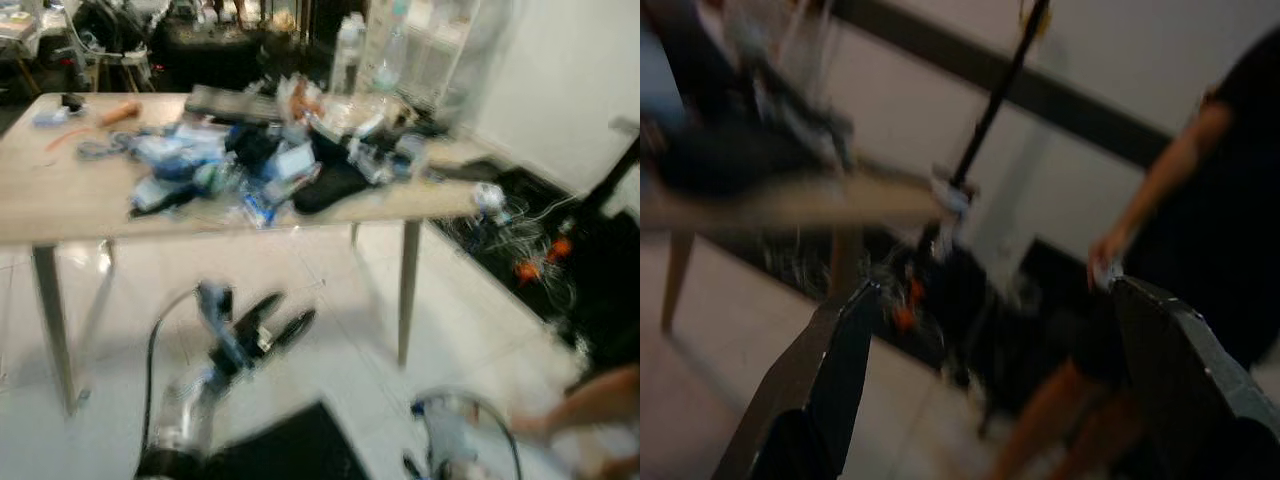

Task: Picking trash to rubbish bin

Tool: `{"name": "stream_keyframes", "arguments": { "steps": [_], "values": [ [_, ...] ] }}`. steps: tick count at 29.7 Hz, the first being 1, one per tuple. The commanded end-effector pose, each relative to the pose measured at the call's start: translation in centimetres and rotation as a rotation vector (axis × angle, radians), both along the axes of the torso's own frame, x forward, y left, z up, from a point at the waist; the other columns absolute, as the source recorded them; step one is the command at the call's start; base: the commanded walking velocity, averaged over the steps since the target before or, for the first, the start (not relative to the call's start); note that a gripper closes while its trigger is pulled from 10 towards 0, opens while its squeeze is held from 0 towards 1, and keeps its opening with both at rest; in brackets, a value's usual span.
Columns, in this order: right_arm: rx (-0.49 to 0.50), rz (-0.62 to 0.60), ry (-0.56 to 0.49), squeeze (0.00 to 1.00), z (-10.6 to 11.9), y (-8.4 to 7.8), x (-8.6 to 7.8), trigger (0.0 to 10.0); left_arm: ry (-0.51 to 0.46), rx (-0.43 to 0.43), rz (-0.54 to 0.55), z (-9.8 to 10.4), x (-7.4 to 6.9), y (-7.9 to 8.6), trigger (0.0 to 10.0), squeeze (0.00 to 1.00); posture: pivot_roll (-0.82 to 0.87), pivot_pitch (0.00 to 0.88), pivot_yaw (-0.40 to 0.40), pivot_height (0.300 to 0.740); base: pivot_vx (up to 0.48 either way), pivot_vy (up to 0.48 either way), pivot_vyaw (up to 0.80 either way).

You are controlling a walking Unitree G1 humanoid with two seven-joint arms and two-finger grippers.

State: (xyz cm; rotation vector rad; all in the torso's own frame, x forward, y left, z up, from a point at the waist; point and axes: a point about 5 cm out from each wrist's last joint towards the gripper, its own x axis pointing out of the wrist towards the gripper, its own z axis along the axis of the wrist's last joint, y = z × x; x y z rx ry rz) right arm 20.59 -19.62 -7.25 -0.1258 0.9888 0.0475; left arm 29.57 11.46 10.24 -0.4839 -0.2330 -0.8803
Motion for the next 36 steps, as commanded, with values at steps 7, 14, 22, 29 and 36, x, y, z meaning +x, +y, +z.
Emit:
{"name": "stream_keyframes", "arguments": {
  "steps": [7, 14, 22, 29, 36],
  "values": [
    [-0.025, -0.005, 0.022, 0.00, -0.1, -1.0, -0.4, 10.0, -0.228, -0.069, -0.005, 6.3, 1.3, -2.1, 10.0, 0.00, -0.04, 0.015, 0.017, 0.740, 0.350, 0.000, -0.11],
    [-0.016, -0.020, 0.021, 0.00, -0.2, -0.9, -0.5, 10.0, -0.256, 0.034, 0.008, 7.3, 1.5, -3.3, 10.0, 0.00, -0.05, 0.015, 0.027, 0.740, 0.347, 0.000, -0.75],
    [-0.015, -0.022, 0.020, 0.00, -0.3, -0.8, -0.7, 10.0, -0.240, 0.128, 0.128, 7.4, 2.5, -3.7, 10.0, 0.00, -0.05, 0.017, 0.030, 0.740, 0.339, 0.000, -0.09],
    [-0.019, -0.020, 0.022, 0.00, -0.3, -0.9, -0.8, 10.0, -0.292, 0.192, 0.235, 8.6, 3.0, -4.3, 10.0, 0.00, -0.06, 0.017, 0.032, 0.740, 0.340, 0.000, 0.00],
    [-0.020, -0.018, 0.022, 0.00, -0.3, -0.8, -0.8, 10.0, -0.384, 0.274, 0.325, 10.3, 3.4, -3.6, 10.0, 0.00, -0.06, 0.019, 0.031, 0.740, 0.279, 0.000, 0.00]
  ]
}}
